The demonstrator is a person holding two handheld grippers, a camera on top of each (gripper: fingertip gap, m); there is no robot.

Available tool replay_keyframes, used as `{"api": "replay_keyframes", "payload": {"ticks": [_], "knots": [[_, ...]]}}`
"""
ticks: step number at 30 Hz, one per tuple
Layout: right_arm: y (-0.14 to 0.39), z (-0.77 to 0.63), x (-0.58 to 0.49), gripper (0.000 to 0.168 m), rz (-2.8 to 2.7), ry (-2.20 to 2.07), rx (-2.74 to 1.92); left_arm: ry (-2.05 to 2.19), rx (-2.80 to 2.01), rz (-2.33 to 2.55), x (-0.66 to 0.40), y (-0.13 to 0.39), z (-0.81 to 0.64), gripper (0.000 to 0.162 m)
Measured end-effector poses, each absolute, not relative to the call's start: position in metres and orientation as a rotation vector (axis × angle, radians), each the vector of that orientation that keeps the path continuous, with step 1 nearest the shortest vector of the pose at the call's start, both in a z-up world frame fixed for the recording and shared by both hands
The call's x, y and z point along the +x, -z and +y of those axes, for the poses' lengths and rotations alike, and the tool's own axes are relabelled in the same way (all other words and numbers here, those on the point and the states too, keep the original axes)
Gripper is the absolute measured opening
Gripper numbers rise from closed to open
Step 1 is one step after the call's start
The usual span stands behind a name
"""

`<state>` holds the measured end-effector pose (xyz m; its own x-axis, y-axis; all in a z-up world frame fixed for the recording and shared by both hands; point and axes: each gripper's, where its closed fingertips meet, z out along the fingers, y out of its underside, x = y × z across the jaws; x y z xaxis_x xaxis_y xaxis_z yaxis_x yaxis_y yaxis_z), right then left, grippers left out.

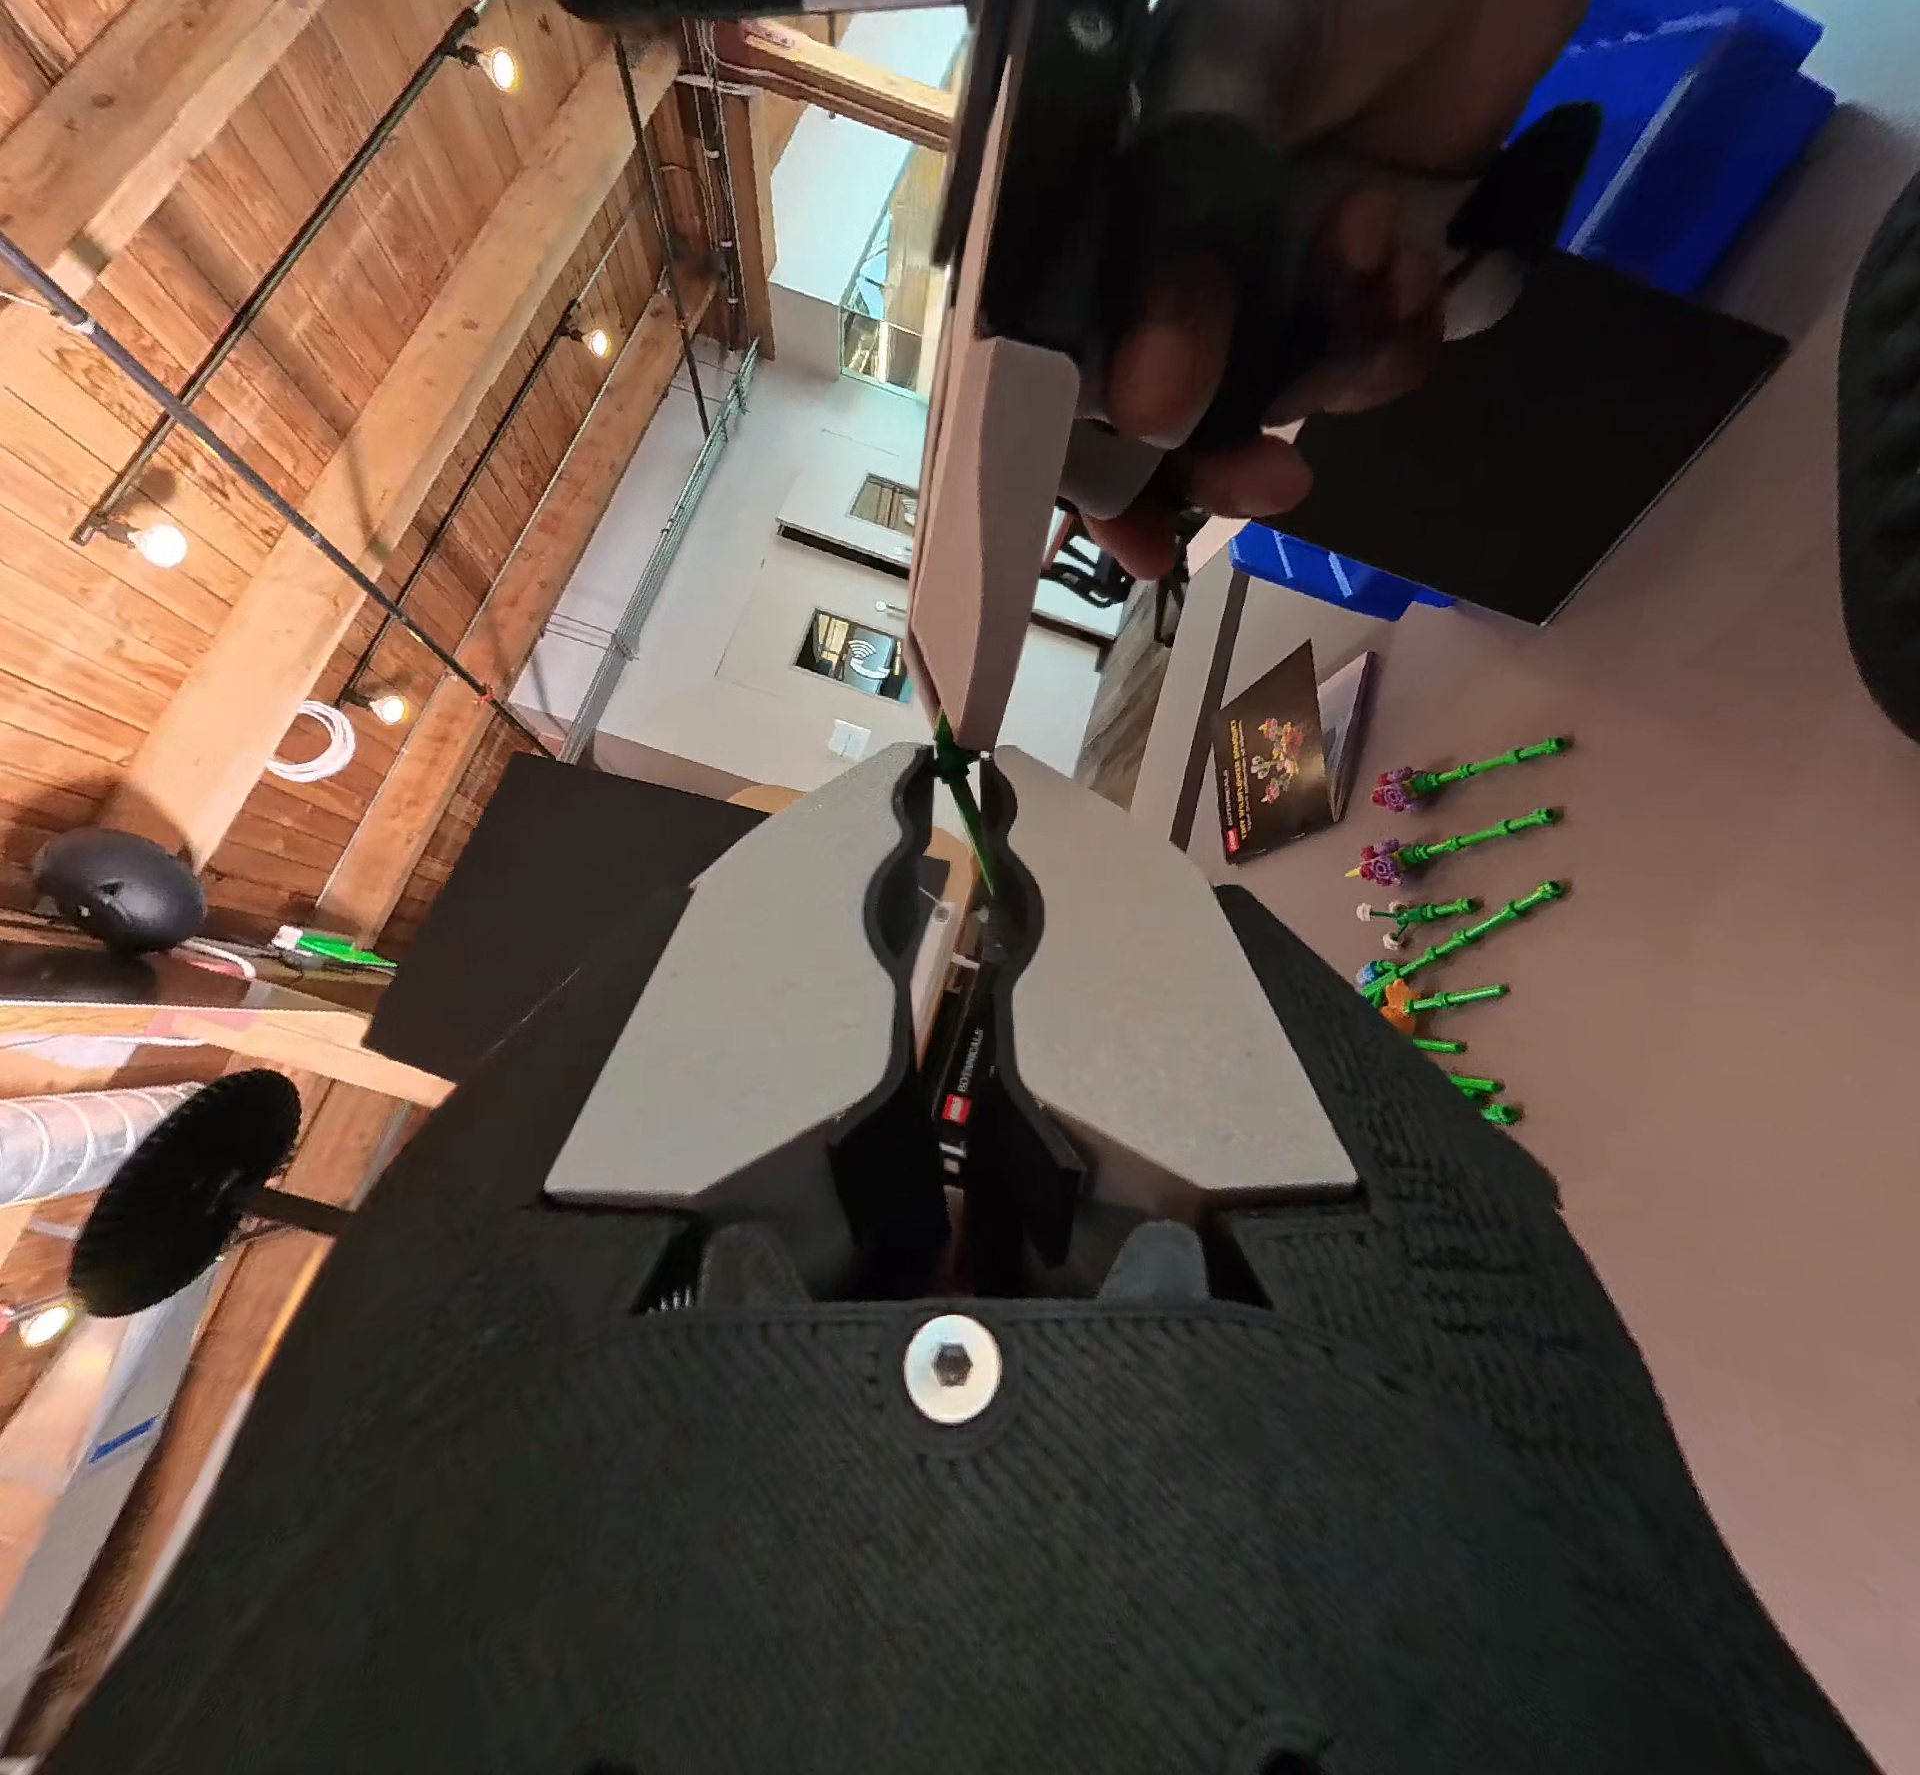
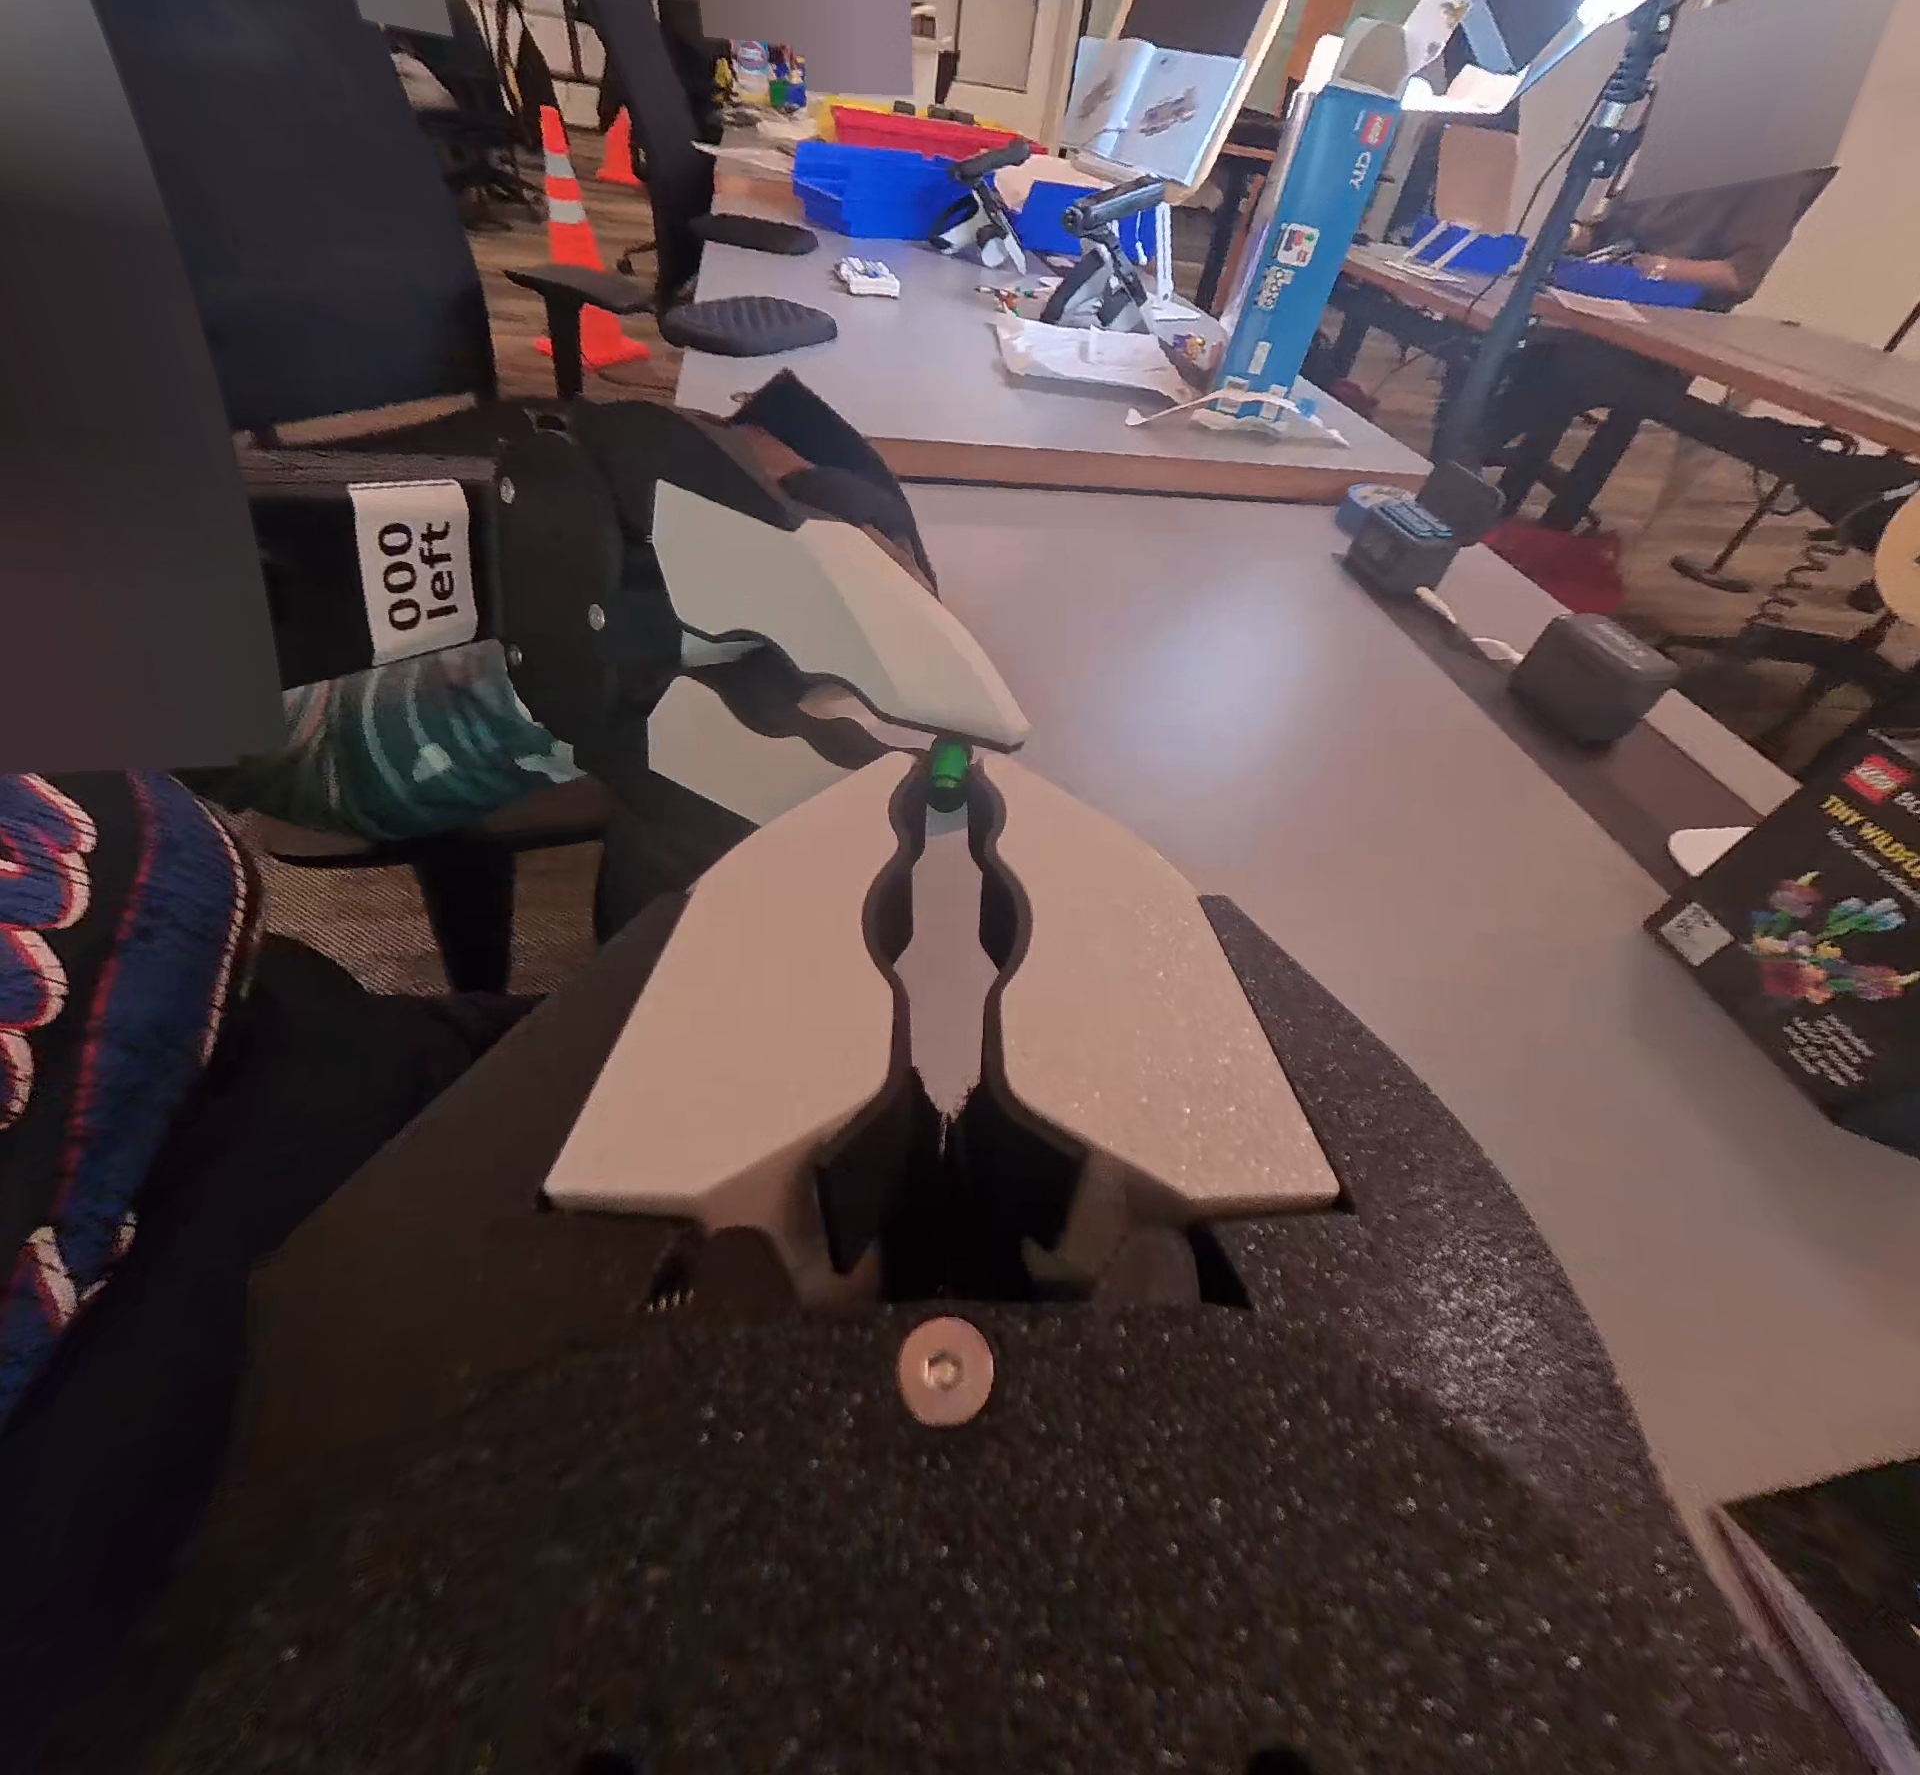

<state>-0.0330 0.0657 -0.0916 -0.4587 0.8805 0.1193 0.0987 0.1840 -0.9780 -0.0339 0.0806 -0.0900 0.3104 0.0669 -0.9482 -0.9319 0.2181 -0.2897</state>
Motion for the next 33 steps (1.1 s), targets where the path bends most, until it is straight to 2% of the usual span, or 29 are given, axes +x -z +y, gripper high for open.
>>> {"api": "replay_keyframes", "payload": {"ticks": [9, 17, 19, 23, 25, 28, 30, 33], "knots": [[0.089, 0.07, -0.037, 0.007, -1.7, -1.242, -0.884, -0.54, -1.27, 0.854, -0.037, 0.091, 0.084, 0.005], [0.094, 0.071, -0.036, 0.007, -1.762, -0.733, -0.625, -0.043, -1.432, 0.782, -0.033, 0.101, 0.081, 0.005], [0.089, 0.072, -0.039, 0.007, -1.717, -0.797, -0.673, -0.105, -1.409, 0.758, -0.037, 0.096, 0.082, 0.006], [0.079, 0.073, -0.037, 0.007, -1.642, -1.2, -0.862, -0.566, -1.243, 0.784, -0.039, 0.08, 0.085, 0.005], [0.077, 0.072, -0.032, 0.007, -1.647, -1.288, -0.874, -0.481, -1.25, 0.738, -0.038, 0.078, 0.085, 0.005], [0.07, 0.094, -0.018, 0.007, -1.627, -0.979, -0.74, -0.33, -1.32, 0.473, -0.096, 0.066, 0.083, 0.005], [0.052, 0.104, 0.001, 0.007, -1.572, -0.955, -0.709, -0.174, -1.374, 0.4, -0.124, 0.065, 0.075, 0.005], [0.038, 0.133, 0.027, 0.007, -1.494, -0.894, -0.821, -0.276, -1.368, 0.457, -0.13, 0.061, 0.068, 0.006]]}}
